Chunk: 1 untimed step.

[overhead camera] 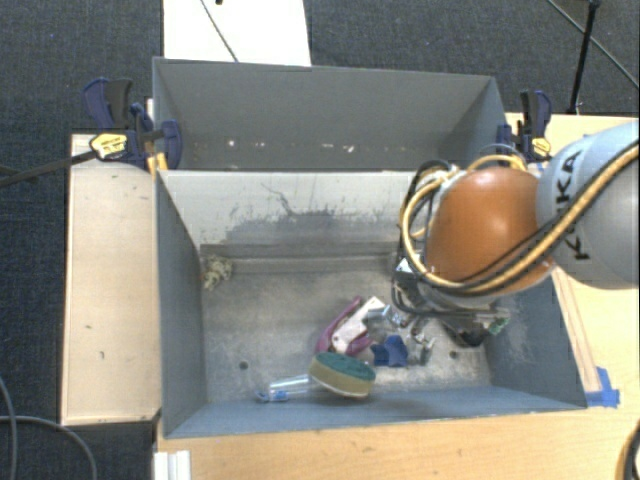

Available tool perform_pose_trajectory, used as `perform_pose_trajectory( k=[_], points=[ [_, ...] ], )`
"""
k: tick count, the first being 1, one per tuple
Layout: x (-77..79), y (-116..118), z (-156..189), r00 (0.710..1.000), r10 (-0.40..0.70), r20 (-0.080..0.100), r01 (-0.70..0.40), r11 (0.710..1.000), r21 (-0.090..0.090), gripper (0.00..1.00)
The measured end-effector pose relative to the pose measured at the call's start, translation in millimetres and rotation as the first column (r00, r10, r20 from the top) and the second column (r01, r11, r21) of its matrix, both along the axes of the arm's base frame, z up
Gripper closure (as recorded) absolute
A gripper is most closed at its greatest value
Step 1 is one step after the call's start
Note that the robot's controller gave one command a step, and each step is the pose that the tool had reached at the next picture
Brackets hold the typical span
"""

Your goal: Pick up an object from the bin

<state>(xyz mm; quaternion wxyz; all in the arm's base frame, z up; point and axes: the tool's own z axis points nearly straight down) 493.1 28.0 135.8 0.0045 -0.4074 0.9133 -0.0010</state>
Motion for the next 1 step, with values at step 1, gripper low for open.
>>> perform_pose_trajectory(
  k=[1],
  points=[
    [1.5,0.5,28.1,1.0,-0.003,-0.003,0.003,1.0,0.0,1.0]
  ],
)
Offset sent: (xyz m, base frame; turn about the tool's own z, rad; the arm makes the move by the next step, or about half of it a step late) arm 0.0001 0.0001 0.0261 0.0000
